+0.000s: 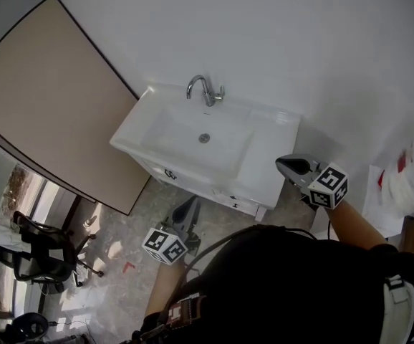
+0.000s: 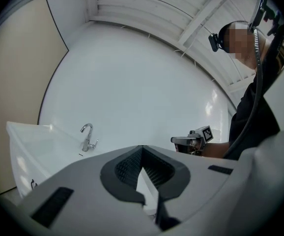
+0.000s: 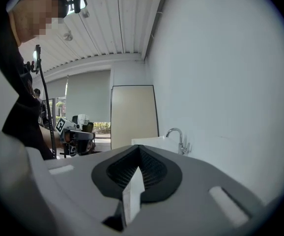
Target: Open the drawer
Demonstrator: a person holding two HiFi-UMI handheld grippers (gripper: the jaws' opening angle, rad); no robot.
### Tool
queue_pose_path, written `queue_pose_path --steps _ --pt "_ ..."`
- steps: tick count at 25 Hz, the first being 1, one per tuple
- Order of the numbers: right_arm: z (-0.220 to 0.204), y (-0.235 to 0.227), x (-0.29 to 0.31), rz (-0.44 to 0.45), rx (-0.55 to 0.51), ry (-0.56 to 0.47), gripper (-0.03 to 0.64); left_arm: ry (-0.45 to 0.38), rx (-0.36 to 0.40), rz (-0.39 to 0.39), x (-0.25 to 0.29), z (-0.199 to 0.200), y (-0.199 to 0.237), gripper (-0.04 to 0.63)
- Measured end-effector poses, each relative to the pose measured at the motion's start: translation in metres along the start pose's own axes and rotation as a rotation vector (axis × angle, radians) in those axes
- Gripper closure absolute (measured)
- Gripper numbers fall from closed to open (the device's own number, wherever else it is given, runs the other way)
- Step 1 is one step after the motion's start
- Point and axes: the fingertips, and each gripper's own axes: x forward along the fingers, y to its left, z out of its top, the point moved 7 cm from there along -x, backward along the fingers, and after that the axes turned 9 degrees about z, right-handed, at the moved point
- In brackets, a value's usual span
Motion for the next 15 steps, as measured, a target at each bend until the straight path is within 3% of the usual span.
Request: queue_pose_path --steps 8,15 --pt "-0.017 -0.082 -0.058 0.187 -0.025 0.018 0.618 -0.031 -0.03 0.189 0.052 -0.041 -0.087 0.604" --pt "-0.054 -0.088 -0.044 0.35 0.042 0.052 0.618 -0.003 -0.035 0.335 0.034 -0.062 -0.116 0.604"
